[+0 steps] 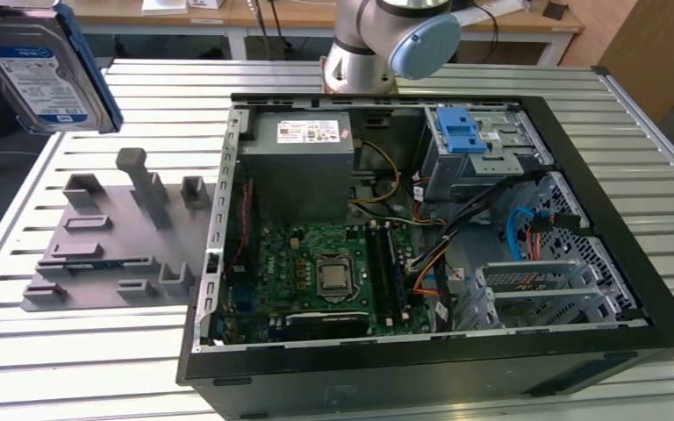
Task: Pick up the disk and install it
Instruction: 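Pick up the disk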
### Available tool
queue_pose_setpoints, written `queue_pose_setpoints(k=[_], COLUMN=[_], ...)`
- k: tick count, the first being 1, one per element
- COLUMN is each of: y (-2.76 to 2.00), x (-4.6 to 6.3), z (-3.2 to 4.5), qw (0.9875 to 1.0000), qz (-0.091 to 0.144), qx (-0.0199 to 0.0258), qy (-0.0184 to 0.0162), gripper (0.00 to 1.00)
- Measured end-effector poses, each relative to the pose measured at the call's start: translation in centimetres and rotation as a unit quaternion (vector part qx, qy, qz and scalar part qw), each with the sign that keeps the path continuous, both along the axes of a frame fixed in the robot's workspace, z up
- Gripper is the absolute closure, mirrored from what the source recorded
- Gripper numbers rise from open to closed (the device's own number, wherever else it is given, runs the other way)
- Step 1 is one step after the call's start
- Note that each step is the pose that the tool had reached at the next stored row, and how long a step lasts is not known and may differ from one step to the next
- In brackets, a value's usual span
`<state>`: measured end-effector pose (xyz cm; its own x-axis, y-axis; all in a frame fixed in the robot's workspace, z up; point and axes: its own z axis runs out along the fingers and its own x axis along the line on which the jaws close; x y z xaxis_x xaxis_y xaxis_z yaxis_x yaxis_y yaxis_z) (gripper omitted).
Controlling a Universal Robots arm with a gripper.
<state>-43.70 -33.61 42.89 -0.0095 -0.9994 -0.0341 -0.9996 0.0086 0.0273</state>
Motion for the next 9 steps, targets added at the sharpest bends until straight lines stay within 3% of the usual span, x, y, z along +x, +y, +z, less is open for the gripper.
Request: queue_pose_setpoints(k=[9], y=[0.0], x=[0.0], z=[1.28], qw=[1.0], qz=[0.0], qx=[0.0], qy=[0.0], gripper=[0.64])
